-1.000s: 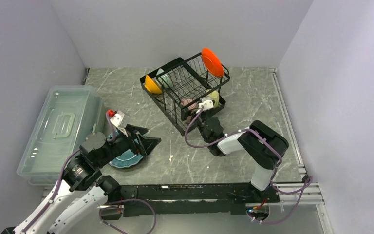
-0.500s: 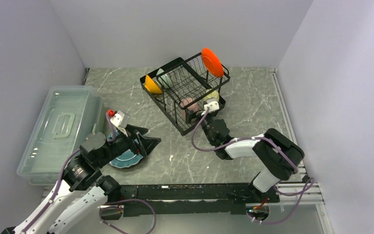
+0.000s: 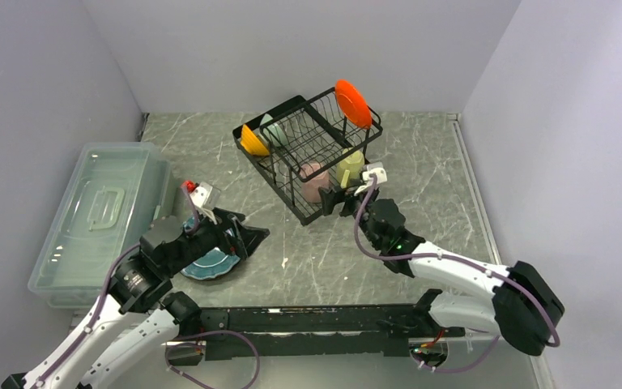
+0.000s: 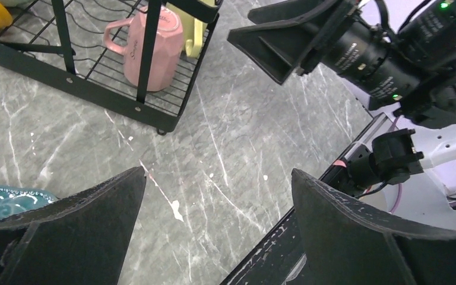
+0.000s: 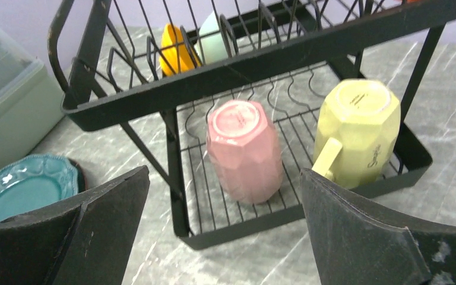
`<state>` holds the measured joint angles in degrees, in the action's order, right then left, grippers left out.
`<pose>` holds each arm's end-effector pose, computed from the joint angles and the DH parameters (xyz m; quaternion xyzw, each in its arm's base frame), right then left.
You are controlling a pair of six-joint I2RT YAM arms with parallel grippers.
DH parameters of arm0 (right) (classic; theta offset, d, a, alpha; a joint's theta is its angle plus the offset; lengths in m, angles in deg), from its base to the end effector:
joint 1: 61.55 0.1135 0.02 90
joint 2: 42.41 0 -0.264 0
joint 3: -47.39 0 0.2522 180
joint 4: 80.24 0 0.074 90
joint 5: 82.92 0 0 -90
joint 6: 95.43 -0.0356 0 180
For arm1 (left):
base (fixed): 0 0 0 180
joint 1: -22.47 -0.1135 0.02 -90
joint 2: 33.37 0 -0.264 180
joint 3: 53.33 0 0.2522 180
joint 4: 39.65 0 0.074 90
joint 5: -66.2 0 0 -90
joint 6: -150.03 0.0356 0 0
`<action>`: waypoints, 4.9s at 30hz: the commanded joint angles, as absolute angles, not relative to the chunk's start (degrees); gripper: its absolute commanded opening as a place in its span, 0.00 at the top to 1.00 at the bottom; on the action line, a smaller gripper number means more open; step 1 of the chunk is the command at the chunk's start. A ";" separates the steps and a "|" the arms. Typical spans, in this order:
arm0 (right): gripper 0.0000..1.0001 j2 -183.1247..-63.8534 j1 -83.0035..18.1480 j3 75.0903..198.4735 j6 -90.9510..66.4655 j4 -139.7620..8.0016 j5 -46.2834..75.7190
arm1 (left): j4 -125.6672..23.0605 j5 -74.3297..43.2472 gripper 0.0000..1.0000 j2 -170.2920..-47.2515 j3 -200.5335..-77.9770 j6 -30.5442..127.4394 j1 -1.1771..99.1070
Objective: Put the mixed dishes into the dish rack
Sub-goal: Turn the cup upside down in the dish rack, then move the dish rack to the center of the board.
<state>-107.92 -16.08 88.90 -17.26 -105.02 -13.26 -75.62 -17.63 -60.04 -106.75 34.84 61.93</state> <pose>0.1830 0.1684 0.2526 -0.0797 0.6980 0.2271 0.6744 0.0881 -0.0775 0.3280 0.1291 0.7503 -0.3806 0.5249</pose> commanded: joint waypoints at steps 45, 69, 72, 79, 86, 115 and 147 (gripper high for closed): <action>0.30 -131.55 1.91 120.69 -37.25 -74.47 -35.38 | -94.23 -25.89 0.01 -63.00 -115.57 37.61 61.93; 0.54 -146.70 1.90 116.80 -13.68 -113.78 -48.60 | -94.45 -24.90 0.01 -58.77 -114.52 37.48 61.93; 0.58 -148.09 1.90 117.53 -11.82 -114.89 -49.33 | -94.56 -25.13 0.00 -58.70 -114.50 37.44 61.93; 0.87 -149.07 1.64 117.69 -9.14 -116.56 -49.40 | -94.75 -25.53 0.01 -58.84 -114.63 37.38 61.92; 1.00 -145.82 1.64 114.42 -10.03 -116.35 -48.50 | -94.80 -25.75 0.01 -58.90 -114.63 37.44 61.93; 1.00 -97.44 -1.43 84.77 -17.83 -89.19 -25.31 | -95.24 -27.26 0.01 -59.61 -114.65 37.09 61.91; 0.32 -71.32 -1.71 87.50 -29.82 -48.97 -29.11 | -95.59 -27.85 0.01 -60.91 -114.81 36.55 61.88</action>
